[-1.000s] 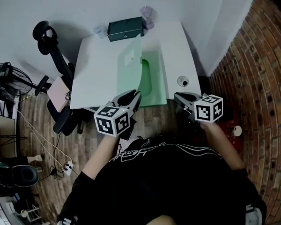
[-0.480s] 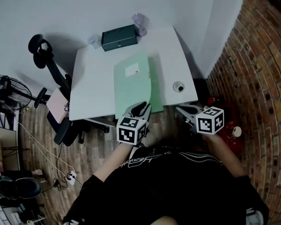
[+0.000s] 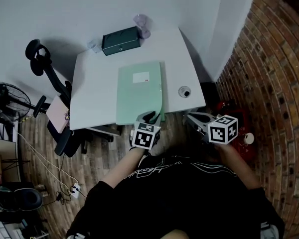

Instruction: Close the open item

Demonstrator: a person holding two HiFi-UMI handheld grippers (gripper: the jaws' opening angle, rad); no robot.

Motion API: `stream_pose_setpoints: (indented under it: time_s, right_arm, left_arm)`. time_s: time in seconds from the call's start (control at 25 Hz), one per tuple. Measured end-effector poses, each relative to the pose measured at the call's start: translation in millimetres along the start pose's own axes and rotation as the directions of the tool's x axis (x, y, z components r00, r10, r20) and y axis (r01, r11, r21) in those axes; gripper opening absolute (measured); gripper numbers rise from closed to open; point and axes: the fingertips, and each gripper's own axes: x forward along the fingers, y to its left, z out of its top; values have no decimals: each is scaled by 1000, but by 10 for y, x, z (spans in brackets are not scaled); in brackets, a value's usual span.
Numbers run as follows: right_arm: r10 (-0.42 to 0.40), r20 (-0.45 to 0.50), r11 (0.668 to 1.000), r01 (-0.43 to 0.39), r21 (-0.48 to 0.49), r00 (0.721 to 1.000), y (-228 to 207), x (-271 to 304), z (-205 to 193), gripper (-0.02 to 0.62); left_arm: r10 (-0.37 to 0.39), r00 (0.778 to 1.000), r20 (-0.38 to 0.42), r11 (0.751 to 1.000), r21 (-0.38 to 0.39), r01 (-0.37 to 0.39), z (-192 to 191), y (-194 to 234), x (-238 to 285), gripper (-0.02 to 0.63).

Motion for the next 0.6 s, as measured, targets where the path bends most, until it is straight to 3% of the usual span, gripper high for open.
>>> stream_pose_setpoints:
  time_s: [0.32, 0.4, 0.6]
  right_arm:
    - [-24, 8, 1000, 24, 17, 1000, -114, -80, -25, 2]
    - [-23, 11, 1000, 23, 18, 1000, -111, -81, -22, 2]
    - [-4, 30, 1000, 4, 14, 1000, -43, -54, 20, 2]
  left_arm:
    - [-16, 998, -62, 997, 68, 21, -86, -76, 113, 136]
    - [-58, 995, -78, 995, 74, 64, -100, -138, 127, 170]
    - [-183, 981, -58, 983, -1, 184, -54, -247, 91, 277]
